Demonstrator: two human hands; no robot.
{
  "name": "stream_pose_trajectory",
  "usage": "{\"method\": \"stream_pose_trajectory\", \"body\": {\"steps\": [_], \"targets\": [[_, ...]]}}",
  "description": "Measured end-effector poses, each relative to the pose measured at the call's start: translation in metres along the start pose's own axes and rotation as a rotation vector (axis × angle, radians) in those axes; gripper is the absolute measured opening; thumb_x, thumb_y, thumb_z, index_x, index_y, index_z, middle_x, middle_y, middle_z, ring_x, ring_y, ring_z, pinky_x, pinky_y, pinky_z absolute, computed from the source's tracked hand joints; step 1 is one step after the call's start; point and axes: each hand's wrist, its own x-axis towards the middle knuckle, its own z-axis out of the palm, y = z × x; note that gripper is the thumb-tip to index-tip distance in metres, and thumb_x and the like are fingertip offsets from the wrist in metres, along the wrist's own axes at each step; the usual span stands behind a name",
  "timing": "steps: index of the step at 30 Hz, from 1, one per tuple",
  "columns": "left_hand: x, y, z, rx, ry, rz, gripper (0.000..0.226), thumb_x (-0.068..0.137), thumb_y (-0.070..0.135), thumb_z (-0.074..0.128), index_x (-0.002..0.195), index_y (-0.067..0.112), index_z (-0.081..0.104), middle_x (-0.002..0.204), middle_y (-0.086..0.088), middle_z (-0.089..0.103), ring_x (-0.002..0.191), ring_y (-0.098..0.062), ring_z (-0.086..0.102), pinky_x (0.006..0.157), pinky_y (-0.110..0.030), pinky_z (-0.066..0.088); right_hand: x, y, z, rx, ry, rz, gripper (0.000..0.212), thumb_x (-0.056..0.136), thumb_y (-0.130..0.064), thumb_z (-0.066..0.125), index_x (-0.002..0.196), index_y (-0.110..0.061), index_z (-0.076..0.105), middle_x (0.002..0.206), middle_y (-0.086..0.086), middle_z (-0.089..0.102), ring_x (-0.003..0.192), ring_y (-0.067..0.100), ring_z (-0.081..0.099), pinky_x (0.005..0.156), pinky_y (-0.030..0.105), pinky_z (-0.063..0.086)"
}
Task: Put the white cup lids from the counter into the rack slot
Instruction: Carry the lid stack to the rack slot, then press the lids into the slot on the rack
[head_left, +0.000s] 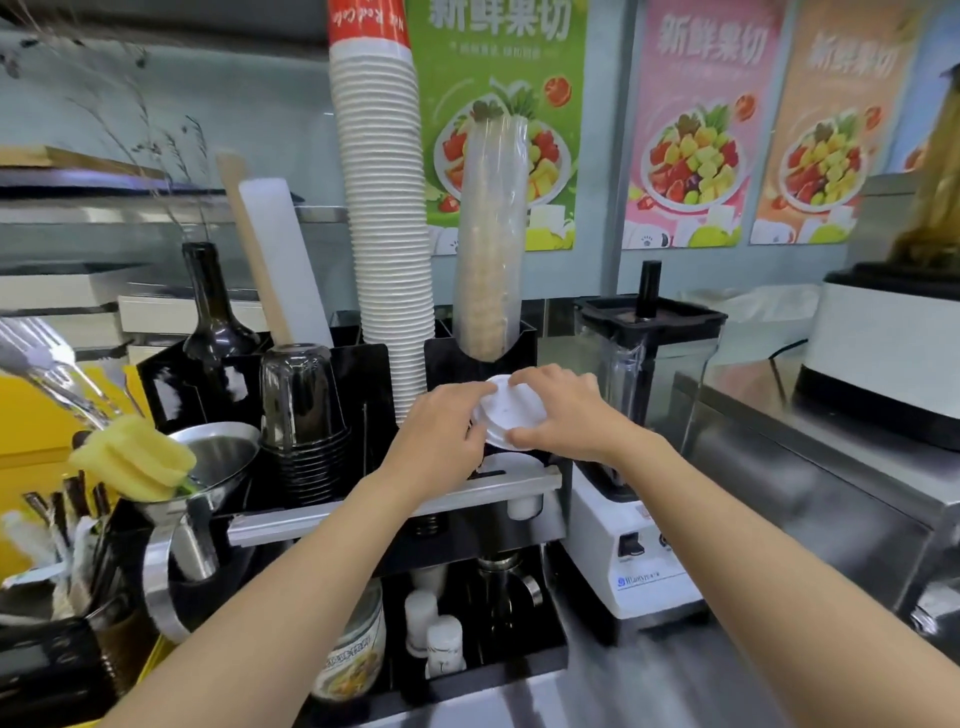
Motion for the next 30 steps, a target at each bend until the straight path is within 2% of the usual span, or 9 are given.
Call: {"method": "stream_pose_trajectory", "body": {"steps": [4,7,13,16,20,22,24,26,30], "targets": [[0.007,-0.01,0.009,0.073,-0.059,0.024,0.042,0.088,0.013,0.047,0.13,0.018,0.049,0.116,-0.003,0.062,0.115,-0.023,0.048,0.101,-0.035,0.036,0.006,0.003,0.002,-0.033,-0.114,-0.006,0.055,0.084,-0.038,0.058,0.133,-0.022,0.041,0.115,0.003,0.051,0.096,0.015,0.033,0.094,0.033,0.022],[0.011,-0.017,0.018,0.174,-0.128,0.028,0.045,0.088,0.017,0.047,0.133,0.019,0.044,0.092,0.001,0.056,0.104,-0.023,0.049,0.098,-0.033,0.034,0.012,0.007,0.004,-0.094,-0.198,-0.006,0.055,0.084,-0.04,0.057,0.133,-0.023,0.041,0.106,0.001,0.054,0.092,0.013,0.032,0.094,0.034,0.022],[0.018,-0.029,0.035,0.359,-0.272,0.055,0.04,0.087,0.02,0.042,0.126,0.015,0.047,0.117,-0.006,0.06,0.117,-0.025,0.046,0.107,-0.037,0.025,0.027,0.006,0.013,-0.305,-0.357,-0.019,0.053,0.08,-0.042,0.058,0.127,-0.022,0.044,0.085,-0.003,0.056,0.092,0.021,0.048,0.096,0.039,0.021],[0.022,-0.029,0.038,0.466,-0.381,0.045,0.032,0.089,0.018,0.034,0.11,0.011,0.057,0.114,-0.007,0.061,0.124,-0.023,0.04,0.112,-0.038,0.018,0.032,0.003,0.011,-0.303,-0.445,0.021,0.055,0.082,-0.04,0.059,0.131,-0.023,0.042,0.079,-0.007,0.054,0.093,0.023,0.048,0.104,0.043,0.017],[0.029,-0.029,0.042,0.537,-0.493,0.024,0.032,0.088,0.016,0.031,0.096,0.01,0.061,0.105,-0.006,0.064,0.119,-0.021,0.039,0.111,-0.04,0.018,0.037,-0.004,0.007,-0.297,-0.585,0.09,0.052,0.084,-0.038,0.06,0.13,-0.017,0.048,0.109,0.003,0.065,0.108,0.029,0.056,0.103,0.041,0.032],[0.032,-0.029,0.043,0.531,-0.535,0.008,0.031,0.086,0.015,0.032,0.095,0.009,0.061,0.105,-0.006,0.063,0.117,-0.021,0.038,0.11,-0.039,0.018,0.04,-0.004,0.009,-0.308,-0.631,0.111,0.05,0.083,-0.033,0.059,0.129,-0.016,0.052,0.113,0.006,0.067,0.109,0.028,0.059,0.085,0.033,0.039],[0.034,-0.03,0.043,0.525,-0.568,-0.002,0.031,0.085,0.014,0.033,0.097,0.009,0.061,0.108,-0.006,0.062,0.115,-0.021,0.036,0.108,-0.039,0.018,0.042,-0.005,0.012,-0.352,-0.643,0.122,0.049,0.083,-0.026,0.057,0.129,-0.012,0.054,0.12,0.008,0.065,0.094,0.026,0.058,0.065,0.025,0.036],[0.034,-0.031,0.043,0.523,-0.578,-0.005,0.031,0.085,0.015,0.033,0.099,0.01,0.06,0.11,-0.005,0.061,0.114,-0.021,0.035,0.107,-0.039,0.019,0.044,-0.004,0.014,-0.376,-0.64,0.127,0.049,0.082,-0.023,0.057,0.13,-0.011,0.054,0.126,0.009,0.062,0.096,0.025,0.058,0.055,0.023,0.032],[0.036,-0.031,0.044,0.554,-0.586,-0.017,0.034,0.086,0.02,0.033,0.1,0.011,0.062,0.111,-0.003,0.058,0.112,-0.02,0.035,0.105,-0.039,0.018,0.048,-0.002,0.018,-0.419,-0.657,0.151,0.051,0.08,-0.018,0.057,0.13,-0.011,0.055,0.133,0.008,0.058,0.12,0.028,0.055,0.072,0.027,0.038]]}}
